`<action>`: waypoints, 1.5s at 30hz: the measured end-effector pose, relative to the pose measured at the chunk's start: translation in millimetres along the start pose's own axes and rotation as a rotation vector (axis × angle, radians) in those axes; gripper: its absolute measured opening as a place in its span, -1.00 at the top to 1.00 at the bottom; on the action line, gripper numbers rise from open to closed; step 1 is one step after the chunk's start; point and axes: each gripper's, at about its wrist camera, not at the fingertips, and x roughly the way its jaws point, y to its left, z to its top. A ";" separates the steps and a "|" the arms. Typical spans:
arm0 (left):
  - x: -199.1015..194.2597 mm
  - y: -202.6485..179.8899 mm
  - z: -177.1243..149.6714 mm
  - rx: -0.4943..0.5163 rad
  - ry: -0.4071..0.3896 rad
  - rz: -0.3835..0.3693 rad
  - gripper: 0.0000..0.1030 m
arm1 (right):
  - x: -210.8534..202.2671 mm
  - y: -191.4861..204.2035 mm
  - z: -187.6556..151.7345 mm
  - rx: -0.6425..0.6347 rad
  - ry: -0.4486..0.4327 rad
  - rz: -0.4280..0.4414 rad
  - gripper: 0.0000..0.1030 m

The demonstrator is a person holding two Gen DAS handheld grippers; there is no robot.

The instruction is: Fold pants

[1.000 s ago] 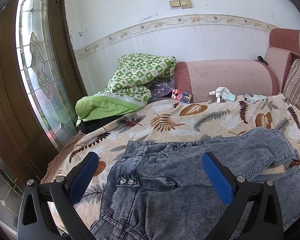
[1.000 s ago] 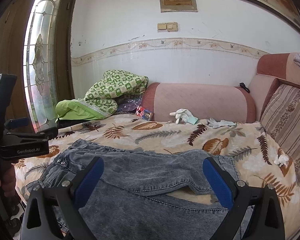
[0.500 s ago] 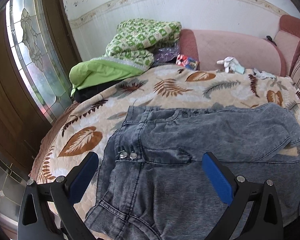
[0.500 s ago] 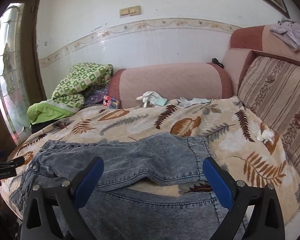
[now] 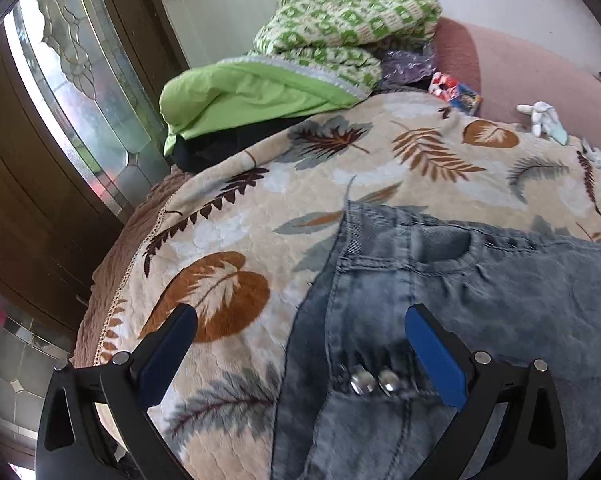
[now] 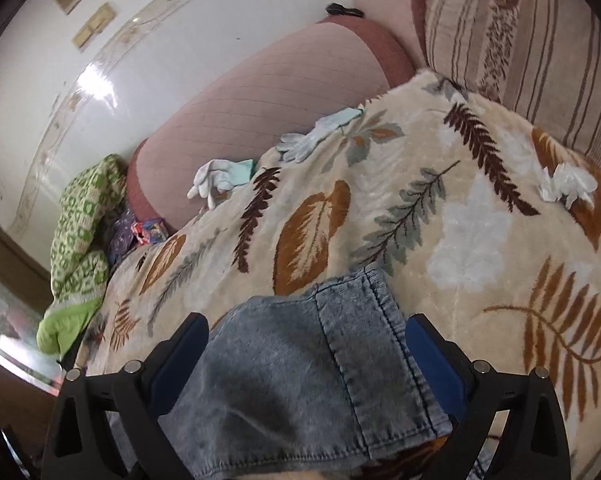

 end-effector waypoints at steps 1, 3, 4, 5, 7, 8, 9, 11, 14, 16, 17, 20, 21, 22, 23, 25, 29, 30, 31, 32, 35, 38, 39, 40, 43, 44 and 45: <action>7.5 3.4 7.2 -0.009 0.015 -0.009 -1.00 | 9.8 -5.6 4.2 0.020 0.006 0.002 -0.89; 20.3 6.8 21.1 -0.013 0.032 -0.024 -1.00 | 27.3 -14.3 8.5 0.036 0.015 -0.006 -0.83; 26.3 6.6 28.1 -0.012 0.037 -0.024 -1.00 | 36.6 -18.3 9.6 0.045 0.030 -0.016 -0.80; 31.9 5.8 35.3 -0.010 0.042 -0.030 -1.00 | 45.1 -21.5 10.2 0.054 0.051 -0.024 -0.75; 43.9 4.6 49.7 -0.020 0.050 -0.044 -1.00 | 57.3 -24.3 11.4 0.052 0.087 -0.030 -0.68; 50.9 4.9 57.0 -0.038 0.062 -0.056 -1.00 | 59.6 -24.4 12.6 0.038 0.087 -0.041 -0.68; 57.8 5.6 63.7 -0.060 0.075 -0.074 -1.00 | 60.0 -23.8 13.9 0.023 0.081 -0.059 -0.68; 69.7 4.8 75.1 -0.095 0.086 -0.090 -1.00 | 58.3 -24.7 16.1 0.015 0.071 -0.069 -0.68; 86.4 -4.4 86.1 -0.095 0.098 -0.086 -1.00 | 55.7 -29.8 17.1 0.047 0.067 -0.045 -0.68; 100.1 -10.9 89.9 -0.095 0.132 -0.093 -0.94 | 56.8 -29.6 16.3 0.041 0.065 -0.065 -0.68; 106.6 -14.6 90.6 -0.092 0.152 -0.099 -0.86 | 58.0 -29.6 15.8 0.039 0.066 -0.072 -0.68; 121.1 -23.3 89.8 -0.093 0.192 -0.111 -0.75 | 59.4 -29.6 15.7 0.044 0.067 -0.067 -0.68; 125.1 -26.4 89.1 -0.091 0.201 -0.113 -0.74 | 59.5 -28.9 15.5 0.040 0.064 -0.069 -0.68; 128.5 -29.2 88.4 -0.087 0.209 -0.114 -0.73 | 59.7 -27.8 15.3 0.035 0.061 -0.070 -0.68; 131.8 -31.9 87.9 -0.084 0.216 -0.117 -0.69 | 60.1 -27.0 15.3 0.033 0.061 -0.068 -0.68; 137.5 -36.4 87.6 -0.087 0.229 -0.129 -0.52 | 61.1 -26.1 15.2 0.031 0.064 -0.058 -0.68; 147.1 -45.8 85.7 -0.112 0.262 -0.179 -0.06 | 62.0 -25.6 15.4 0.031 0.063 -0.060 -0.68; 148.6 -48.6 84.3 -0.110 0.266 -0.188 0.01 | 62.1 -26.0 15.7 0.032 0.063 -0.060 -0.68; 148.6 -51.1 82.8 -0.104 0.261 -0.197 0.16 | 62.0 -26.6 16.1 0.034 0.062 -0.059 -0.68; 147.5 -53.0 82.2 -0.096 0.252 -0.200 0.28 | 61.7 -27.4 16.6 0.037 0.061 -0.058 -0.68; 144.7 -53.2 81.2 -0.109 0.243 -0.229 0.76 | 60.6 -29.6 17.7 0.040 0.057 -0.059 -0.68; 140.9 -48.1 81.7 -0.131 0.229 -0.239 0.90 | 60.3 -31.5 19.1 0.049 0.064 -0.045 -0.68; 139.4 -45.9 81.9 -0.138 0.223 -0.244 0.91 | 60.5 -32.6 19.8 0.052 0.069 -0.036 -0.68; 138.1 -44.3 82.0 -0.142 0.218 -0.252 0.91 | 60.9 -33.4 20.3 0.055 0.075 -0.029 -0.68; 141.2 -43.6 81.5 -0.142 0.236 -0.262 0.87 | 62.6 -37.9 21.2 0.071 0.091 -0.018 -0.68; 145.7 -44.7 80.6 -0.144 0.264 -0.265 0.64 | 63.1 -40.0 21.7 0.083 0.095 -0.011 -0.68; 147.6 -44.7 77.6 -0.149 0.286 -0.258 0.49 | 63.9 -41.5 21.8 0.093 0.100 0.000 -0.67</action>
